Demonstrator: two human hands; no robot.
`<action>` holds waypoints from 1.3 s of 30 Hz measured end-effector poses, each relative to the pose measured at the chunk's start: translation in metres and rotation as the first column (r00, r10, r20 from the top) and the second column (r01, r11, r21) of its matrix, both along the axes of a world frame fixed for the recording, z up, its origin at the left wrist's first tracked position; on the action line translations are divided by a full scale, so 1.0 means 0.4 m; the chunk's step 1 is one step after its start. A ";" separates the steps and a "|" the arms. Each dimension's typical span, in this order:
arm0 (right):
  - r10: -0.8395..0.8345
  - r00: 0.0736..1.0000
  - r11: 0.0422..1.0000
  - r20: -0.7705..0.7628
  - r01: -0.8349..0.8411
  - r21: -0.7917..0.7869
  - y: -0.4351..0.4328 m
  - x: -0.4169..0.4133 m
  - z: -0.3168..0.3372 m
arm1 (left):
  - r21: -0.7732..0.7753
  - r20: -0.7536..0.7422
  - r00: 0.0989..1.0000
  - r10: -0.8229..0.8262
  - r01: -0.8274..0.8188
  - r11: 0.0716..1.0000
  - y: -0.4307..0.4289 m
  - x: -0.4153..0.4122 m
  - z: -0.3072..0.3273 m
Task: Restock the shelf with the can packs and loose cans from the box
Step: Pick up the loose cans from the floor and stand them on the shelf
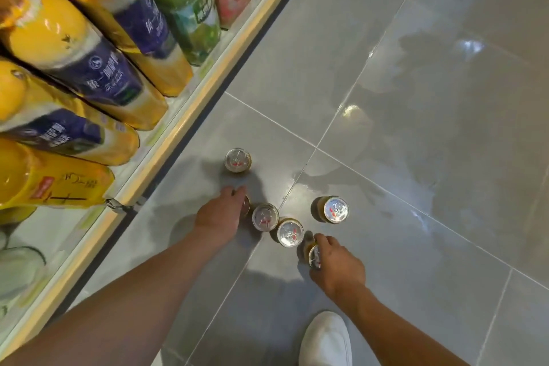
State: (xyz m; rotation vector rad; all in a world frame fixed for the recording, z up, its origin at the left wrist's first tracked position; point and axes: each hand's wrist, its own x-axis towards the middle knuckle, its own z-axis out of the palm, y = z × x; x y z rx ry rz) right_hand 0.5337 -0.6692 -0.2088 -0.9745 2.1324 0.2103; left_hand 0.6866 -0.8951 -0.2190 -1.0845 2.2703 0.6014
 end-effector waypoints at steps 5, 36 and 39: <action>0.009 1.000 0.999 -0.006 -0.009 0.033 0.005 0.005 0.040 | 0.046 0.005 0.998 0.060 -0.061 0.997 -0.001 0.034 0.061; 0.114 0.988 0.911 0.106 -0.062 -0.408 -0.111 0.193 1.918 | 0.054 -0.383 0.873 0.302 -0.305 0.951 0.174 0.432 1.971; 0.237 0.967 0.836 0.090 -0.156 -0.526 -0.144 0.234 2.080 | 0.007 -0.454 0.839 0.300 -0.334 0.943 0.185 0.509 2.137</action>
